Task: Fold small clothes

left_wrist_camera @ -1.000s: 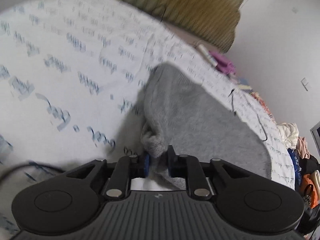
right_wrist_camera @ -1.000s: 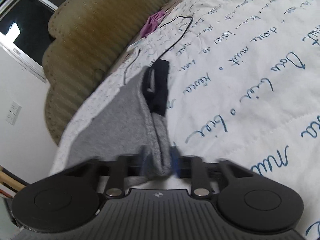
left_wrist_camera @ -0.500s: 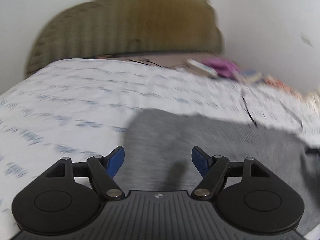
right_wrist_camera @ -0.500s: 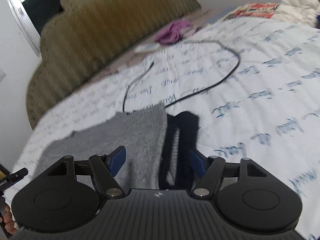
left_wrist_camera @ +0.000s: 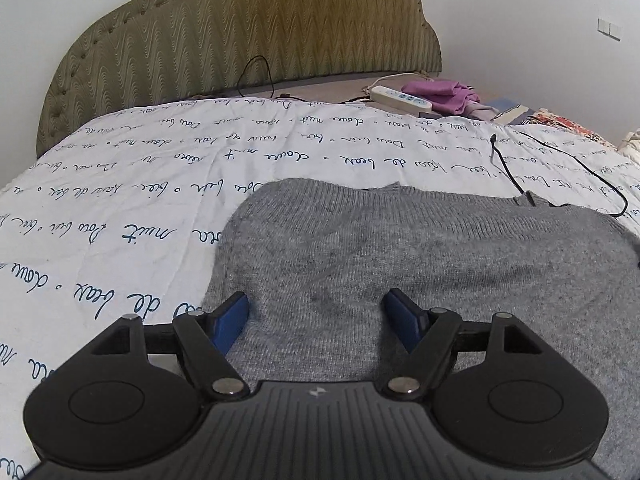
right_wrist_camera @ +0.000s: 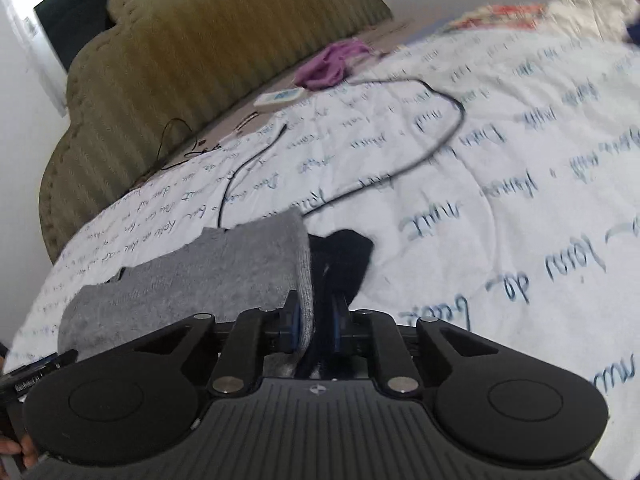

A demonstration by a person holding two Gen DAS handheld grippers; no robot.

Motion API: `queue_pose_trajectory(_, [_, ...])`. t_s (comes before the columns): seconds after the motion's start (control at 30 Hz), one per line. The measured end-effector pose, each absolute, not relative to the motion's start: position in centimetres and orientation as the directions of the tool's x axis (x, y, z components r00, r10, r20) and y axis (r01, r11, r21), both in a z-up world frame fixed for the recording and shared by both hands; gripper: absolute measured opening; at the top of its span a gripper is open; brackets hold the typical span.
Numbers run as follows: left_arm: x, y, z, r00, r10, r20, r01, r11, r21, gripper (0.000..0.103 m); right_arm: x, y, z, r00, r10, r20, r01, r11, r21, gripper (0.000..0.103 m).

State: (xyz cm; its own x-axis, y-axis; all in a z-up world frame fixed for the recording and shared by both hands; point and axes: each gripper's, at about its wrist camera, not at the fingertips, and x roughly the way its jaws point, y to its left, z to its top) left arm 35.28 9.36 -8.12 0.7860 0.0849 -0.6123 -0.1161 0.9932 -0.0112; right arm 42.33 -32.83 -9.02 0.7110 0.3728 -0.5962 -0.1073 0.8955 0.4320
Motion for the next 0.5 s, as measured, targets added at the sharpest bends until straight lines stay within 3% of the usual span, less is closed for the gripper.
queue_pose_trajectory(0.07, [35.3, 9.3, -8.1, 0.786, 0.087, -0.612, -0.119, 0.993, -0.011, 0.077, 42.5, -32.9, -9.0, 0.711, 0.377, -0.594, -0.100, 0.890, 0.445, 0.021])
queue_pose_trajectory(0.13, [35.3, 9.4, -8.1, 0.787, 0.087, -0.611, -0.120, 0.993, -0.013, 0.077, 42.5, -33.2, -8.8, 0.709, 0.373, -0.599, -0.073, 0.883, 0.463, 0.045])
queue_pose_trajectory(0.23, [35.2, 9.4, -8.2, 0.790, 0.086, -0.607, -0.119, 0.993, -0.014, 0.078, 41.3, -33.1, -7.2, 0.763, 0.297, -0.575, -0.041, 0.909, 0.415, 0.051])
queue_pose_trajectory(0.3, [35.1, 9.4, -8.4, 0.796, 0.089, -0.599, -0.123, 0.992, -0.017, 0.080, 39.8, -32.5, -5.4, 0.828, 0.247, -0.504, -0.043, 0.923, 0.382, 0.051])
queue_pose_trajectory(0.37, [35.0, 9.4, -8.4, 0.799, 0.092, -0.594, -0.128, 0.992, -0.018, 0.081, 38.8, -30.9, -3.8, 0.847, 0.298, -0.440, -0.136, 0.922, 0.362, 0.052])
queue_pose_trajectory(0.43, [35.0, 9.4, -8.4, 0.800, 0.096, -0.593, -0.130, 0.991, -0.015, 0.082, 38.7, -27.9, -2.9, 0.821, 0.353, -0.449, -0.243, 0.927, 0.285, 0.062])
queue_pose_trajectory(0.5, [35.0, 9.5, -8.5, 0.801, 0.095, -0.591, -0.133, 0.991, -0.020, 0.084, 39.2, -24.8, -3.2, 0.785, 0.374, -0.494, -0.320, 0.928, 0.194, 0.065])
